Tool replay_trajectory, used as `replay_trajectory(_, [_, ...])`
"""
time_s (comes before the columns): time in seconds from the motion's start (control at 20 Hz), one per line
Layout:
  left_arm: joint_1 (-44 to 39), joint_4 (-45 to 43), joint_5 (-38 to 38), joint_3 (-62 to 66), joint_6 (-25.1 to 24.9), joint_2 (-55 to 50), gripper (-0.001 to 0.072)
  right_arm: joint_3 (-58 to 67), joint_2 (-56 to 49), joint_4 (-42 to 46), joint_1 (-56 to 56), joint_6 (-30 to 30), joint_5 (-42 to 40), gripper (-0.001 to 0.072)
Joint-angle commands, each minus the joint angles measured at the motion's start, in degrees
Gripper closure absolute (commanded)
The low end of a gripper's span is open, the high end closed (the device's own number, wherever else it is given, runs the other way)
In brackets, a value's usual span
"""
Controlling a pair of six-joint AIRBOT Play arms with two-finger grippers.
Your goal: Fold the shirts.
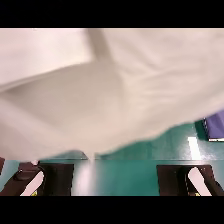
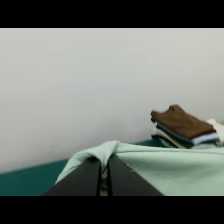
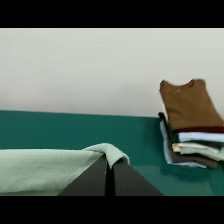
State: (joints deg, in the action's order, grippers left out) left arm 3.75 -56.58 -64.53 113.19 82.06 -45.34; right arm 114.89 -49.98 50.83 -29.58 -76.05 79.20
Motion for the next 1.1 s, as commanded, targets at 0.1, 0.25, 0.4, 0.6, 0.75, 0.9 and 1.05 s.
replay_trajectory(0.1, [0.04,-0.15,-7.50,-22.47,0.42,-5.77,0.0679,-8.66,-12.00,7.56,10.84,-2.19,10.64,0.0696])
replay_trajectory(0.25, [0.04,-0.35,-6.88,-31.26,-0.72,-13.05,0.0679,-18.12,-19.06,23.06,20.35,-3.72,12.59,0.0695])
replay_trajectory(0.4, [0.04,-0.07,-4.28,-33.59,-2.60,-23.26,0.0679,-24.70,-27.15,27.21,26.01,-3.72,8.96,0.0695])
replay_trajectory(0.6, [0.04,0.07,7.67,-33.22,-6.99,-35.91,0.0679,-25.29,-37.09,26.71,28.44,-6.25,-3.69,0.0695])
replay_trajectory(0.75, [0.04,0.00,16.31,-29.86,-7.26,-41.90,0.0679,-18.62,-43.28,22.34,28.39,-7.04,-9.99,0.0695])
replay_trajectory(0.9, [0.31,-0.28,17.18,-26.75,-11.02,-43.82,0.0679,-12.15,-46.80,19.17,28.52,-7.06,-11.67,0.0695])
replay_trajectory(1.05, [2.27,-0.63,8.22,-25.20,-14.99,-43.52,0.0679,-11.04,-46.99,19.71,29.00,-6.99,-7.15,0.0696])
